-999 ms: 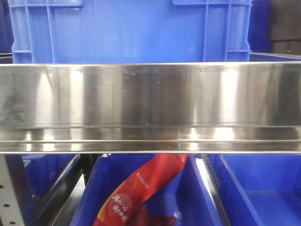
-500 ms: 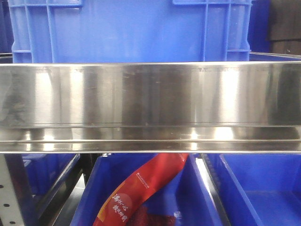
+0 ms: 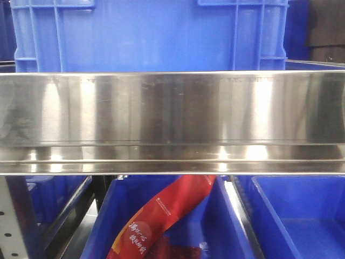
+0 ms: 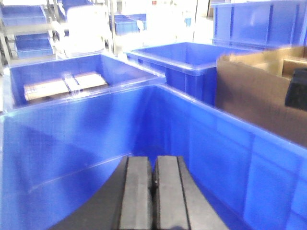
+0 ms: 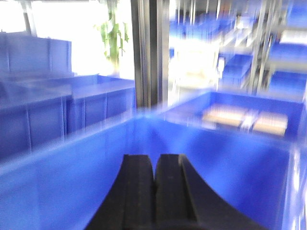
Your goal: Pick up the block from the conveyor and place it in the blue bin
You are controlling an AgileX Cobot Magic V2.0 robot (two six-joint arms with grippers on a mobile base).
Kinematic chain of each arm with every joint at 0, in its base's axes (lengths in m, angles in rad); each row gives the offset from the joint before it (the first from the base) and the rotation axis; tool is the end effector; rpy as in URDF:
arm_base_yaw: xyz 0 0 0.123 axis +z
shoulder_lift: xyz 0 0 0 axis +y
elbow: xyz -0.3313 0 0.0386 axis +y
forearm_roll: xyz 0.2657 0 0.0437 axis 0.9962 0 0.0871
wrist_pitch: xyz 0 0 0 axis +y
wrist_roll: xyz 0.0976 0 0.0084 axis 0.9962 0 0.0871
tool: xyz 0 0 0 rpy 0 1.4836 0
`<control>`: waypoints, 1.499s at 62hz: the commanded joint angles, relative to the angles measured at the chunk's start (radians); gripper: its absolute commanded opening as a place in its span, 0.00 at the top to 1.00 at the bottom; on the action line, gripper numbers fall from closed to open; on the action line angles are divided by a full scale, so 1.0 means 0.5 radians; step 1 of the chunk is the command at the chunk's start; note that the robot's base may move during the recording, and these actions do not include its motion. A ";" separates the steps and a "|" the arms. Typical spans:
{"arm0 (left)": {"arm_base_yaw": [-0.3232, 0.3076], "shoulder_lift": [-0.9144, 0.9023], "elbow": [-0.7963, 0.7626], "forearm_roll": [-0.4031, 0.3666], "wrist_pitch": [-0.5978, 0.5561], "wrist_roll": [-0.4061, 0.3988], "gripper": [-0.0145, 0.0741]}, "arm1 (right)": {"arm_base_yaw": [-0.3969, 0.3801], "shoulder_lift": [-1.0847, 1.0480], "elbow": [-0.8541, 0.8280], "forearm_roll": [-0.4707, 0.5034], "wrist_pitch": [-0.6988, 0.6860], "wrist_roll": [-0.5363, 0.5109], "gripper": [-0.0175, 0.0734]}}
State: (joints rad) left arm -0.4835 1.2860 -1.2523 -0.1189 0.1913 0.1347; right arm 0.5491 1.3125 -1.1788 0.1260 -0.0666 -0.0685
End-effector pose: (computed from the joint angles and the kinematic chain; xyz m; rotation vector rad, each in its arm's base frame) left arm 0.2717 -0.1451 0.4731 0.4433 1.6627 -0.3650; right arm 0.2732 0.1662 0.4628 -0.3759 1.5248 0.4718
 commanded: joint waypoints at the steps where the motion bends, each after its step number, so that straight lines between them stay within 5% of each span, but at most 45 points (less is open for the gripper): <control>1: 0.029 -0.075 -0.014 -0.033 0.071 -0.018 0.96 | -0.018 -0.082 -0.015 0.001 0.023 -0.011 0.99; 26: 0.228 -0.734 0.487 -0.038 0.106 -0.024 0.96 | -0.203 -0.560 0.172 0.001 0.176 -0.011 0.99; 47: 0.326 -1.414 1.286 -0.043 0.106 -0.024 0.96 | -0.212 -1.069 1.049 0.054 -0.086 0.019 0.99; 56: 0.326 -1.664 1.526 -0.050 0.110 -0.024 0.96 | -0.212 -1.299 1.289 0.060 0.018 0.019 0.99; 68: 0.326 -1.896 1.660 -0.050 0.114 -0.024 0.96 | -0.212 -1.530 1.351 0.060 0.309 0.019 0.99; 93: 0.326 -1.966 1.660 -0.050 0.062 -0.024 0.96 | -0.212 -1.576 1.351 0.060 0.300 0.019 0.99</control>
State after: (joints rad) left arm -0.3257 0.3094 -0.4235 -0.1366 0.2493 0.1286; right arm 0.4466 0.5304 -0.5054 0.1545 0.0930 -0.0589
